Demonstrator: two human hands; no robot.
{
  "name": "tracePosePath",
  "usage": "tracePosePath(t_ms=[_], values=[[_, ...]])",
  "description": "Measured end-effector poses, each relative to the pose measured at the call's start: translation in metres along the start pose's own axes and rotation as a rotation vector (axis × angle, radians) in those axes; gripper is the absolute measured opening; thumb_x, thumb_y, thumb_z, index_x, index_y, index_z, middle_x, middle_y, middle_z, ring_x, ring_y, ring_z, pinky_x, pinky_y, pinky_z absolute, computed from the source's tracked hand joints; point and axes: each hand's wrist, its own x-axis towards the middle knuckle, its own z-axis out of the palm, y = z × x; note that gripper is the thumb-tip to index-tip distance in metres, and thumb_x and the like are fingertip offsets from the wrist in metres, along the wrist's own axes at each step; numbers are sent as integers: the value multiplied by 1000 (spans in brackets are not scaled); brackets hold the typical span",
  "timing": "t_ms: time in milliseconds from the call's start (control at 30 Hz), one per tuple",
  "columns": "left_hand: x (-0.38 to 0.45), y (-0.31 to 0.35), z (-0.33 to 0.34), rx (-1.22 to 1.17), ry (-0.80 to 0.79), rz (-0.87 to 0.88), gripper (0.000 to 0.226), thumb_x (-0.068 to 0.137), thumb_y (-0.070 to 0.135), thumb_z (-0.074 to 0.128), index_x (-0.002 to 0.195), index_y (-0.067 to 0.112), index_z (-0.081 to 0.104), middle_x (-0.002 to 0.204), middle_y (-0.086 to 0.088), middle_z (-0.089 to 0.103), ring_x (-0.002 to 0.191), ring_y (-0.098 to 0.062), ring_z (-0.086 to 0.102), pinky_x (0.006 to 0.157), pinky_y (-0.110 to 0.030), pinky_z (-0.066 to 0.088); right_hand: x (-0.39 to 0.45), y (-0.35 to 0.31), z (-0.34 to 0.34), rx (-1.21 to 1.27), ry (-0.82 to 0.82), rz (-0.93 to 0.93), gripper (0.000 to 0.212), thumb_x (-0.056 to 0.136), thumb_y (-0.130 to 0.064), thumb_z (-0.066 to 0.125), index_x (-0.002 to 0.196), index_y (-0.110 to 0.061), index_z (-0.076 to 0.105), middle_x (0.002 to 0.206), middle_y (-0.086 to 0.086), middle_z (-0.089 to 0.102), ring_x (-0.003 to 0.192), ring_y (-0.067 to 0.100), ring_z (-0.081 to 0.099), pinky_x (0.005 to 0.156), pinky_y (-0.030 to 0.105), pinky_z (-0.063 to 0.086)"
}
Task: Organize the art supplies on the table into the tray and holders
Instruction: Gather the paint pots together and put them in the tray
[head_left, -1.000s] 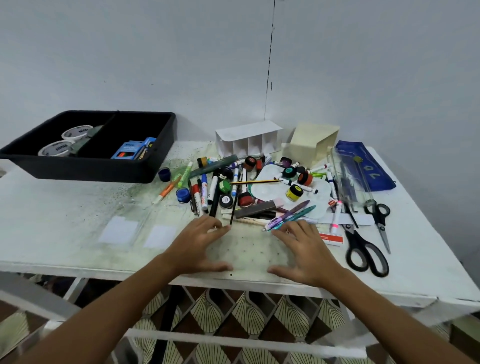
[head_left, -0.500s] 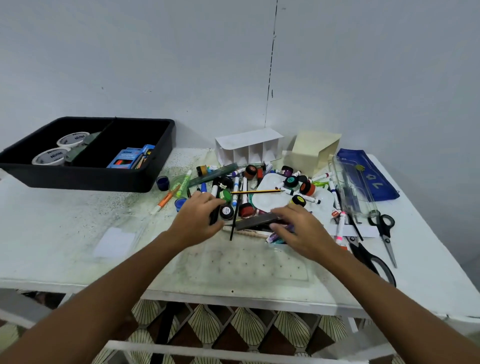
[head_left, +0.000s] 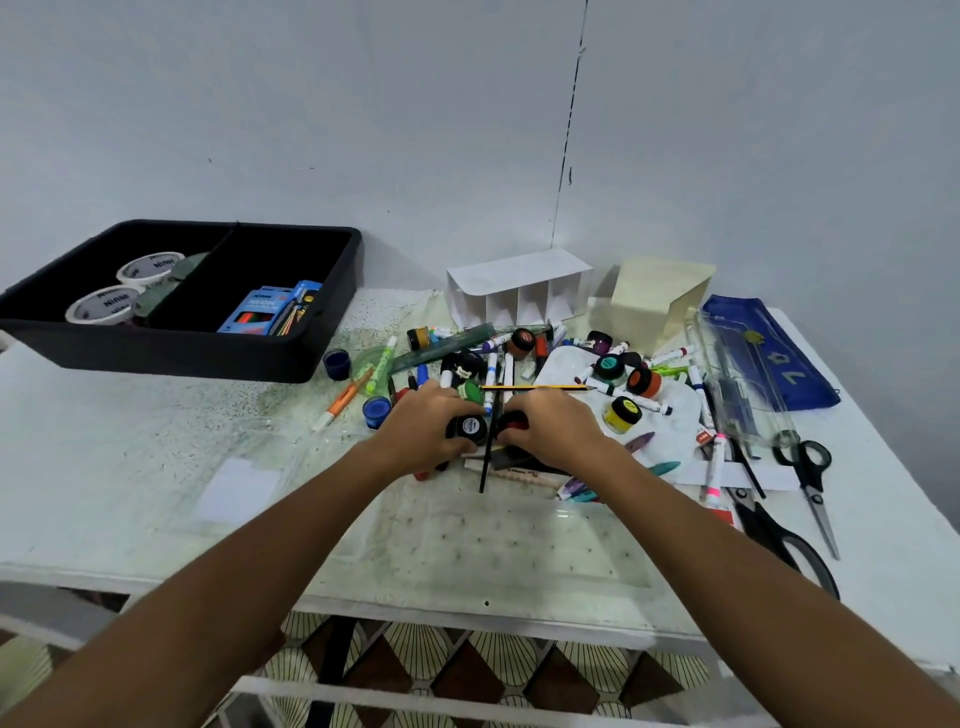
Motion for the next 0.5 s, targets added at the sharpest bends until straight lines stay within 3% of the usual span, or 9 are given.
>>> tracePosePath(t_ms=[133, 200, 267, 367, 500], values=[[-10, 3, -14, -61, 67, 25, 48, 81, 33, 75, 126, 21, 63, 103, -2, 66, 101, -21, 50, 80, -31, 37, -11, -5, -13, 203, 114, 10, 24, 86, -29, 66, 110, -24, 65, 99, 1, 61, 90, 15, 56, 65, 29, 40], [-19, 9, -27, -127, 74, 28, 46, 82, 31, 75, 125, 20, 63, 106, 1, 66, 103, -17, 50, 83, -29, 37, -24, -10, -19, 355, 150, -26, 22, 86, -23, 68, 108, -21, 65, 94, -4, 59, 77, 2, 50, 62, 21, 37], [-32, 14, -37, -187, 65, 33, 43, 80, 30, 76, 121, 21, 64, 104, 4, 65, 98, -11, 48, 80, -26, 37, -42, -15, -21, 468, 137, -56, 24, 84, -17, 71, 107, -18, 67, 92, -7, 60, 72, 2, 50, 62, 16, 38], [-55, 20, -42, -232, 9, 44, 39, 78, 34, 77, 114, 24, 66, 97, 8, 62, 90, -6, 47, 71, -18, 36, -70, -18, -11, 574, 77, -151, 29, 80, -12, 75, 107, -18, 70, 92, -9, 64, 77, 0, 56, 69, 11, 44], [-82, 19, -31, -241, -59, 28, 39, 76, 38, 79, 111, 26, 68, 97, 10, 63, 92, -5, 50, 76, -26, 45, -92, -15, 13, 510, 72, -288, 31, 76, -13, 77, 106, -16, 71, 94, -11, 66, 83, -5, 55, 69, 9, 39]])
